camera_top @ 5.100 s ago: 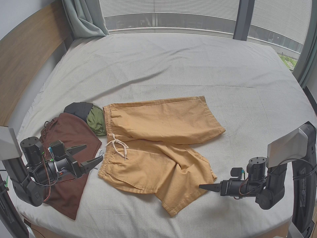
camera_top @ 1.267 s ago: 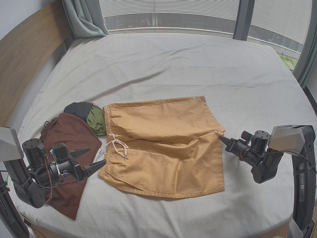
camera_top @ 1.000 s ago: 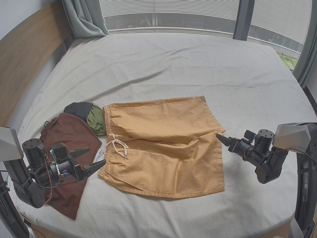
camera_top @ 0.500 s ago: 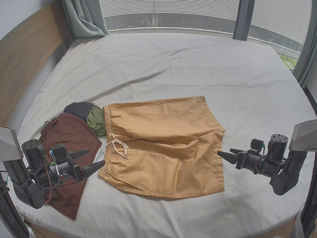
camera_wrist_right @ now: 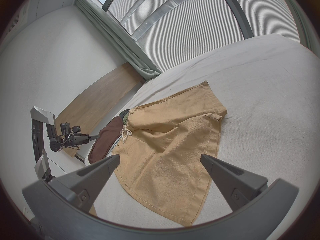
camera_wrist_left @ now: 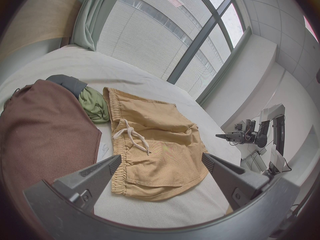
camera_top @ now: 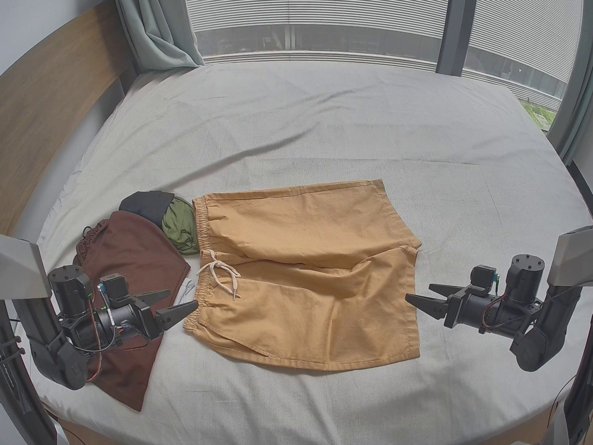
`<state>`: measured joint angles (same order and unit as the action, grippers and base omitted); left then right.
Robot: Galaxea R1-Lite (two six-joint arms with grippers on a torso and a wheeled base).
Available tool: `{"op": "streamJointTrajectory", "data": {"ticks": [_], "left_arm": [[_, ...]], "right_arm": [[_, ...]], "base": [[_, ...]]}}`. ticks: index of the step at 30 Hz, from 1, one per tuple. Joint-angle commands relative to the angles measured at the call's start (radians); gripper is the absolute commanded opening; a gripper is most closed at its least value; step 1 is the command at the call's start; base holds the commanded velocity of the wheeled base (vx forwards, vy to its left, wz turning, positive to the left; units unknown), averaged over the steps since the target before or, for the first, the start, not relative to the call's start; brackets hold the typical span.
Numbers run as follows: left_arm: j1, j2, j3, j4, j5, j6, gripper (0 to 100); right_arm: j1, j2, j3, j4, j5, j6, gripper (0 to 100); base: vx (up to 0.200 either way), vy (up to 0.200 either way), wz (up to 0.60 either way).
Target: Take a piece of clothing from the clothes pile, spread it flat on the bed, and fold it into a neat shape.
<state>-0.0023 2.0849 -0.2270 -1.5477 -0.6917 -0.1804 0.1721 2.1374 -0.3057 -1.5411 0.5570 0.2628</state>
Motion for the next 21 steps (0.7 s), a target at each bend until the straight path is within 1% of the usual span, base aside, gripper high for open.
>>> {"op": "streamJointTrajectory", "data": {"ticks": [1, 11, 21], "left_arm": [[0.001, 0.069, -0.023, 0.0, 0.003, -0.014, 100], [0.019, 0.164, -0.054, 0.0, 0.008, -0.014, 100], [0.033, 0.296, -0.101, -0.002, 0.014, -0.021, 100]], "right_arm": [[0.004, -0.001, 0.002, -0.001, 0.0, -0.005, 100], [0.006, 0.002, 0.0, -0.001, -0.005, -0.005, 100], [0.009, 0.013, -0.004, -0.001, -0.005, -0.002, 100]], "base": [[0.0, 0.0, 0.0], [0.0, 0.0, 0.0], [0.0, 0.0, 0.0]]}}
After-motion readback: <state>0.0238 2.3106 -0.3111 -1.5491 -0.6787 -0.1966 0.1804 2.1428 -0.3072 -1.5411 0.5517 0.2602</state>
